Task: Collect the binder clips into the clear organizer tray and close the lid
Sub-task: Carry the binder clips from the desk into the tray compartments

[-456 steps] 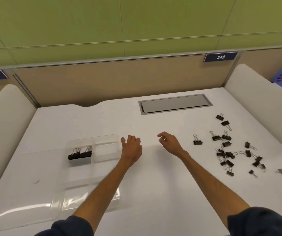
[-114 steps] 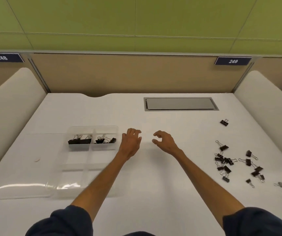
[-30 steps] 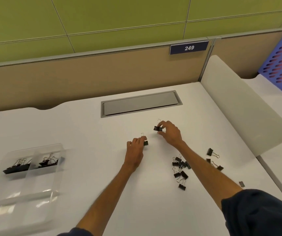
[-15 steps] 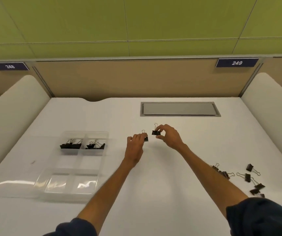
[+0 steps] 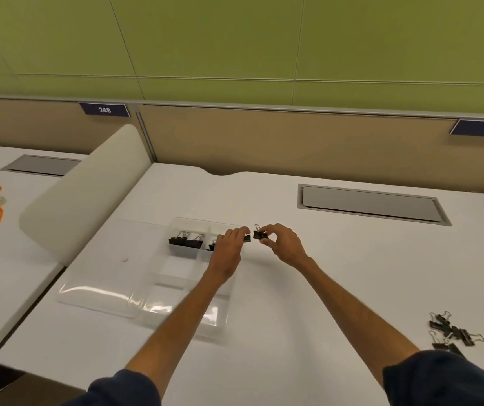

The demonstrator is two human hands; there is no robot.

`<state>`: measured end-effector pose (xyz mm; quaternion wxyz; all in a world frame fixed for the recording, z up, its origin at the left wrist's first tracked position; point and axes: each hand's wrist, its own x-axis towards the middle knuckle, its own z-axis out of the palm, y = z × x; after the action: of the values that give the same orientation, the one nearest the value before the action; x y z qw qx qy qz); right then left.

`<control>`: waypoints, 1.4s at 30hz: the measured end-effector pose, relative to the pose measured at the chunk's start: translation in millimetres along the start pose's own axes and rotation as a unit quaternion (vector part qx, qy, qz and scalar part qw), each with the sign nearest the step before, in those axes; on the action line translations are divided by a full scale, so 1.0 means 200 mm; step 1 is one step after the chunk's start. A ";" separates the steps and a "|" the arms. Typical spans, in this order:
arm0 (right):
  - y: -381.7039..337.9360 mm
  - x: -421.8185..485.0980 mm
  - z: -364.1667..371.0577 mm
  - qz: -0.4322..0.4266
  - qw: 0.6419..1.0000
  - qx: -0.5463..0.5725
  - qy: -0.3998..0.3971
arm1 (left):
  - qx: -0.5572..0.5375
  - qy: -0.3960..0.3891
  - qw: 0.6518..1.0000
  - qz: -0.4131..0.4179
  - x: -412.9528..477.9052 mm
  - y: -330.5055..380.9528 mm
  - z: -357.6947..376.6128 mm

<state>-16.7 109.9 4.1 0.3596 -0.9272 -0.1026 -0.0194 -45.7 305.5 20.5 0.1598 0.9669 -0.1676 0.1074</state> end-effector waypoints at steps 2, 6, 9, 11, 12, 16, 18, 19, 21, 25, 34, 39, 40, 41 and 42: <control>-0.06 0.03 0.05 -0.011 1.000 0.003 -0.003 | -0.003 0.002 1.000 -0.007 -0.01 -0.09 -0.03; -0.16 0.08 0.14 -0.018 1.000 0.011 0.000 | 0.001 0.020 1.000 -0.023 -0.04 -0.23 -0.07; -0.21 0.10 0.19 -0.016 1.000 0.020 -0.003 | -0.026 0.018 0.999 -0.022 -0.06 -0.28 -0.09; -0.22 0.10 0.24 -0.012 0.999 0.017 -0.024 | -0.025 0.016 0.999 -0.025 -0.07 -0.32 -0.08; -0.22 0.09 0.26 -0.009 0.999 0.011 -0.032 | -0.018 0.014 0.999 -0.027 -0.07 -0.35 -0.07; -0.21 0.07 0.30 0.014 0.999 -0.021 -0.027 | -0.001 -0.005 0.999 -0.039 -0.09 -0.40 -0.02; -0.19 0.05 0.30 0.026 0.999 -0.025 -0.008 | 0.017 0.001 0.999 -0.033 -0.10 -0.39 -0.01; -0.19 0.04 0.29 0.031 0.999 -0.025 0.003 | 0.021 0.007 0.999 -0.031 -0.10 -0.39 0.00; -0.16 0.02 0.28 0.043 0.999 -0.023 0.018 | 0.019 0.010 0.999 -0.033 -0.09 -0.36 0.01; -0.09 -0.02 0.23 0.070 0.997 -0.022 0.037 | 0.015 0.003 1.000 -0.018 -0.05 -0.28 0.04; 0.13 -0.21 0.06 0.134 0.987 -0.013 0.085 | -0.004 -0.010 1.000 0.024 -0.03 0.01 0.17; 0.26 -0.37 -0.05 0.176 0.979 -0.004 0.107 | -0.014 -0.012 0.998 0.055 -0.02 0.19 0.28; 0.29 -0.40 -0.07 0.184 0.977 -0.003 0.109 | -0.022 -0.017 0.998 0.057 -0.02 0.23 0.30; 0.32 -0.44 -0.10 0.192 0.975 -0.002 0.115 | -0.030 -0.023 0.997 0.061 -0.02 0.28 0.33; 0.35 -0.48 -0.13 0.201 0.972 -0.003 0.124 | -0.035 -0.028 0.997 0.066 -0.01 0.32 0.35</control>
<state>-94.5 25.3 -32.4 0.3636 -0.9202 0.1313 -0.0615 -60.0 225.0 -27.1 0.1812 0.9502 -0.2390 0.0848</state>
